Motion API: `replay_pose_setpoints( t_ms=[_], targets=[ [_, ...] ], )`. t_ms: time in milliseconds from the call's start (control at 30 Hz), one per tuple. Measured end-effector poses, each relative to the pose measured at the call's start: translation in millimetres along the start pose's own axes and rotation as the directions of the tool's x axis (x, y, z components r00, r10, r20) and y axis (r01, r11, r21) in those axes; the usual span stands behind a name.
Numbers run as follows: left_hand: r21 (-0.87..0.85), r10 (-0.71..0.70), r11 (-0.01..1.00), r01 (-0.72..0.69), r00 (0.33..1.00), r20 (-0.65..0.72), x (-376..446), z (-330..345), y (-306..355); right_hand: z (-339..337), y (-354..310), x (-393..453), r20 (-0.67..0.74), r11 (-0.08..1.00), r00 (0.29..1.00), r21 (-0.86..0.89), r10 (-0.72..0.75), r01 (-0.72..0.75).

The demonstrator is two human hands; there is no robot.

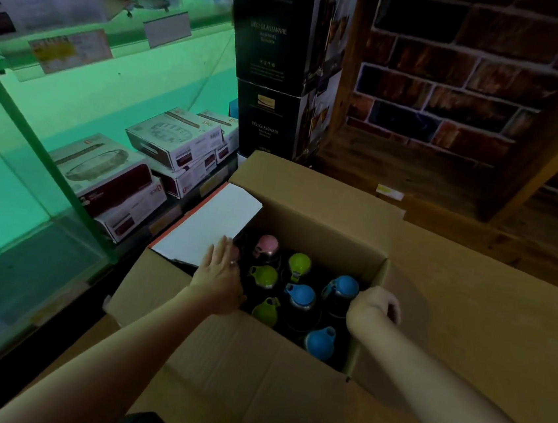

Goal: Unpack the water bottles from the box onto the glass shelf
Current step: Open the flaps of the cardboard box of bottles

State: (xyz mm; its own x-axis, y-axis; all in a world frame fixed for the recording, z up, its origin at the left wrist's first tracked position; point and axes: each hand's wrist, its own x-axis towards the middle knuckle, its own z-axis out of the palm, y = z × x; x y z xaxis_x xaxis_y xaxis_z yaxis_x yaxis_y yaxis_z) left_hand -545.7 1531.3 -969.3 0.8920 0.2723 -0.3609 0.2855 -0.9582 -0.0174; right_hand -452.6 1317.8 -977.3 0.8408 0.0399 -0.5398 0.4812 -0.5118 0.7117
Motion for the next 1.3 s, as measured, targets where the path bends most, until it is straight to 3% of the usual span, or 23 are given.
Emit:
replay_pose_setpoints(
  t_ms=[100,200,300,367,433,500,633,700,867,1033,1167,1300],
  targets=[
    [0.036,-0.016,0.999,0.019,0.997,-0.071,-1.6,-7.8,-5.9,0.7,-4.4,2.9,-0.038,0.985,0.991,-0.109,0.13,-0.134],
    [0.072,0.157,0.986,-0.15,0.983,-0.099,-0.6,-6.9,-14.3,-0.6,-1.6,5.5,-0.13,0.984,0.989,-0.152,0.074,-0.094],
    [-0.09,0.276,0.959,-0.267,0.955,0.11,0.7,2.9,-8.6,3.1,-1.7,14.9,-0.116,0.987,0.993,-0.159,-0.03,0.011],
    [-0.177,0.206,0.97,-0.167,0.951,0.232,5.4,11.7,-5.8,8.0,-3.5,19.8,-0.05,0.994,0.999,-0.107,-0.011,0.006],
    [-0.11,0.13,0.988,-0.107,0.965,0.227,9.7,16.3,-8.7,11.3,-5.4,22.4,-0.008,0.999,1.0,-0.043,0.0,0.0],
    [-0.01,0.108,0.994,-0.108,0.984,0.142,9.4,14.1,-12.1,12.1,-6.8,22.0,0.017,1.0,1.0,-0.019,-0.003,0.003],
    [0.087,0.062,0.995,-0.047,0.982,-0.178,3.0,-10.5,-26.2,10.1,-10.6,25.2,0.059,1.0,0.998,-0.005,0.009,-0.008],
    [0.093,0.003,0.995,0.018,0.975,-0.222,6.4,-17.7,-42.0,7.8,-11.9,25.3,0.073,1.0,0.997,-0.004,0.019,-0.019],
    [0.115,-0.141,0.98,0.16,0.977,-0.163,11.6,-21.8,-78.6,-0.2,-18.1,28.5,0.098,0.998,0.994,-0.044,0.043,-0.039],
    [-0.011,-0.267,0.964,0.267,0.963,-0.031,13.2,-9.3,-106.3,-2.5,-19.2,32.8,0.104,0.997,0.993,-0.05,0.062,-0.057],
    [-0.042,-0.261,0.964,0.262,0.965,0.028,13.1,-7.1,-111.5,-3.3,-17.6,31.2,0.092,0.994,0.993,-0.087,0.08,-0.072],
    [0.007,-0.246,0.969,0.247,0.969,-0.03,12.6,-10.9,-102.7,-4.0,-18.6,30.0,0.067,0.99,0.994,-0.117,0.083,-0.075]
  ],
)
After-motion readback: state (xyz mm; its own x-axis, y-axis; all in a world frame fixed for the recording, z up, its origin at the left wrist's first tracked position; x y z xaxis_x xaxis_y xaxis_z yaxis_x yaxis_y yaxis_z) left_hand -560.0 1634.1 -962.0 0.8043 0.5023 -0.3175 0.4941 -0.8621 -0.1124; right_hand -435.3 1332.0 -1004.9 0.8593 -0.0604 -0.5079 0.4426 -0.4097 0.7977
